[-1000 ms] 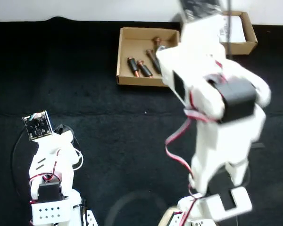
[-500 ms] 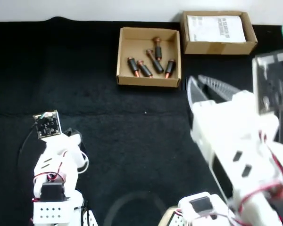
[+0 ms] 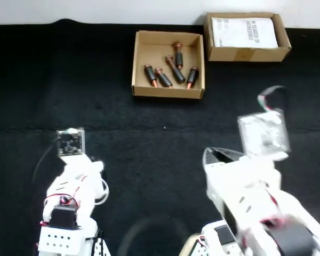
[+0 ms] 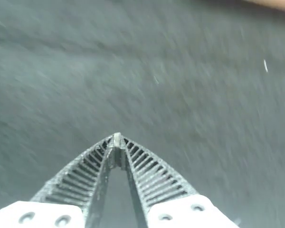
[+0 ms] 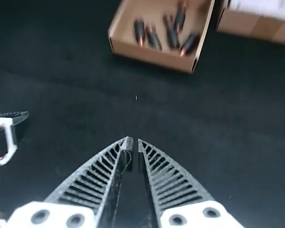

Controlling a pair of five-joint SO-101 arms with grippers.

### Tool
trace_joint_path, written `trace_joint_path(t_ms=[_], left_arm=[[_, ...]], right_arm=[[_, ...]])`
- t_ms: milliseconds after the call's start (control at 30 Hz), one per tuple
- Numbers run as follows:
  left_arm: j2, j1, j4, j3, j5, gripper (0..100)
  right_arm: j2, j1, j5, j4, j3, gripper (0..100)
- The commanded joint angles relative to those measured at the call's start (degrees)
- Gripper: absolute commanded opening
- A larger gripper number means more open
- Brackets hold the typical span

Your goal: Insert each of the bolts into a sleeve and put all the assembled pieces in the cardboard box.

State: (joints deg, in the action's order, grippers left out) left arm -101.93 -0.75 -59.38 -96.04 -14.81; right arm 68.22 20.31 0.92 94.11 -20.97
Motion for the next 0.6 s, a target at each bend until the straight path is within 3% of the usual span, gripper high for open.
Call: trace_joint_path(t_ms=[0,300,567], left_arm=[[0.0,-3.1,-6.1,-1.2,0.2,1],[-0.5,-3.0,-15.6,-1.2,0.2,1],[-0.5,-3.0,-15.6,-1.2,0.2,1]], right_arm=[[4.2,-0.7,0.4,-10.1,-19.4,0.8],[12.0,-0.7,0.3,-37.5,-56.0,0.8],[16.1,-0.7,0.3,-42.5,-71.0,0.8]])
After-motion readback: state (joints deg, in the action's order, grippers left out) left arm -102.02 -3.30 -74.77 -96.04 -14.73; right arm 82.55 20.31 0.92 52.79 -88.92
